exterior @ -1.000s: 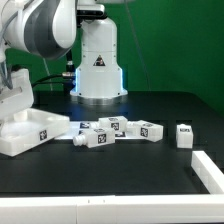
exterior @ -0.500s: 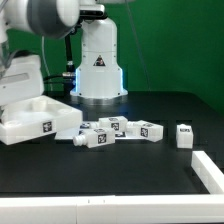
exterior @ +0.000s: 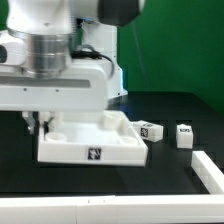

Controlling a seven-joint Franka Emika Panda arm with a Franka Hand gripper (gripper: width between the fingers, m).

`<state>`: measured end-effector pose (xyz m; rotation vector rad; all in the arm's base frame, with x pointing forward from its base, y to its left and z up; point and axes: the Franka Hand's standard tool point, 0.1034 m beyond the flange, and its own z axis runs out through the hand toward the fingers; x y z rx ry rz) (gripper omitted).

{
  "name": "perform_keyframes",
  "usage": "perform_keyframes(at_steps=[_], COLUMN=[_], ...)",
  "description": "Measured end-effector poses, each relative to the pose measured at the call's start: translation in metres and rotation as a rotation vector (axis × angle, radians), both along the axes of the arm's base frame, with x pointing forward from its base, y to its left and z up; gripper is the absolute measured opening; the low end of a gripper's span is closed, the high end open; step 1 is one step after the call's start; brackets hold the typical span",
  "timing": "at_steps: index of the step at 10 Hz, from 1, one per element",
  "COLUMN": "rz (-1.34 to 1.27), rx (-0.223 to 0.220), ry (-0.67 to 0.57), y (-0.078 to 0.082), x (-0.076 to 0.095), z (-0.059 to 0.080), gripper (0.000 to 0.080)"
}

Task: Assemble square table

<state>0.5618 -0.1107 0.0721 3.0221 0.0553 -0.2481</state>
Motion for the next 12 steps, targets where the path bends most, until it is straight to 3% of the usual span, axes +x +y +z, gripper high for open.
perform_keyframes(at_steps=[1,6,7,11,12], rz=[0.003,-0.003,-0.043,-0.096,-0.084], rx=[-0.006,-0.006,-0.017,-0.033,-0.030], ry=[-0.001,0.003,-0.002,-0.031,-0.030], y=[0.005,0.003,0.012,0.081,0.088], x=[0.007,0.005,0.007,0.035,0.036], z=[-0.004,-0.006,-0.010,-0.033,-0.038], gripper=[0.0055,0.0055,0.0055,0.0055,0.0055])
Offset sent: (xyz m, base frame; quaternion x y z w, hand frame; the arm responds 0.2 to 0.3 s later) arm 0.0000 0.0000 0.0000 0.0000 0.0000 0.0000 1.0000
